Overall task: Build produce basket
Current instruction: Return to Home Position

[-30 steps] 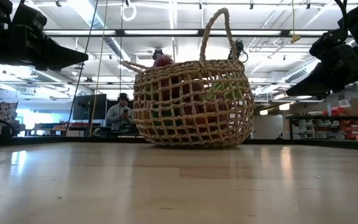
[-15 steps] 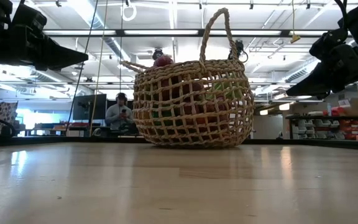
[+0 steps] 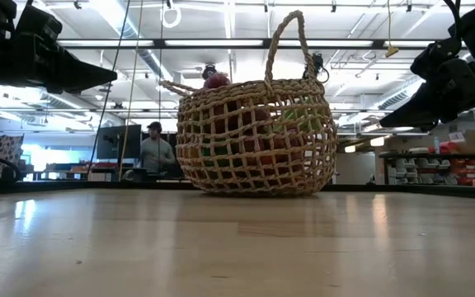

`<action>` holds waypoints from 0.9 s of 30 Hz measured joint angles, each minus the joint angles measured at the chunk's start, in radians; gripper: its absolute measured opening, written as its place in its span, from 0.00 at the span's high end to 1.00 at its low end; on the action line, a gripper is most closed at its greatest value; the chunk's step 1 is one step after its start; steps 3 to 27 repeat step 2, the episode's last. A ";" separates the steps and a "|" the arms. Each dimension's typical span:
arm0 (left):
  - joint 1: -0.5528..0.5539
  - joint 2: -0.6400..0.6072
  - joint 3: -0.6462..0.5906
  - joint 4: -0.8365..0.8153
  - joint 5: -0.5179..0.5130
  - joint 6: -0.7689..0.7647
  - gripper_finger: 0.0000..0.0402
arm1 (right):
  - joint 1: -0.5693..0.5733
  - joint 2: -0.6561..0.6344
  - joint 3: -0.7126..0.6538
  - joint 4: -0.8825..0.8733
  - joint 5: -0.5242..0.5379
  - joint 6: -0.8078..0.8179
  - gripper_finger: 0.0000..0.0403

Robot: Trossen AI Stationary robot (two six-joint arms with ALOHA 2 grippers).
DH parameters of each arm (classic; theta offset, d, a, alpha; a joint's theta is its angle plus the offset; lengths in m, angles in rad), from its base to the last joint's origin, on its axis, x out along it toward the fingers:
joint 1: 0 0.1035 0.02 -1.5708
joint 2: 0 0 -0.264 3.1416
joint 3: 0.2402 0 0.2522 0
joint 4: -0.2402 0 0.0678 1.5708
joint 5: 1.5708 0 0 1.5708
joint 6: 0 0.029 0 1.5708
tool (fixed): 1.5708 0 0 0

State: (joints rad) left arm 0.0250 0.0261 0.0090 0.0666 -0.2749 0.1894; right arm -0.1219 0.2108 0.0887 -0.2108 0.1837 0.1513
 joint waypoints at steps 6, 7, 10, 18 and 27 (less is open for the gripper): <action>0.000 0.000 0.000 0.000 0.000 0.000 0.94 | 0.000 0.000 0.000 0.000 0.000 0.000 0.94; 0.000 0.000 0.000 0.000 0.000 0.000 0.94 | 0.000 0.000 0.000 0.000 0.000 0.000 0.94; 0.000 0.000 0.000 0.000 0.000 0.000 0.94 | 0.000 0.000 0.000 0.000 0.000 0.000 0.94; 0.000 0.000 0.000 0.000 0.000 0.000 0.94 | 0.000 0.000 0.000 0.000 0.000 0.000 0.94; 0.000 0.000 0.000 0.000 0.000 0.000 0.94 | 0.000 0.000 0.000 0.000 0.000 0.000 0.94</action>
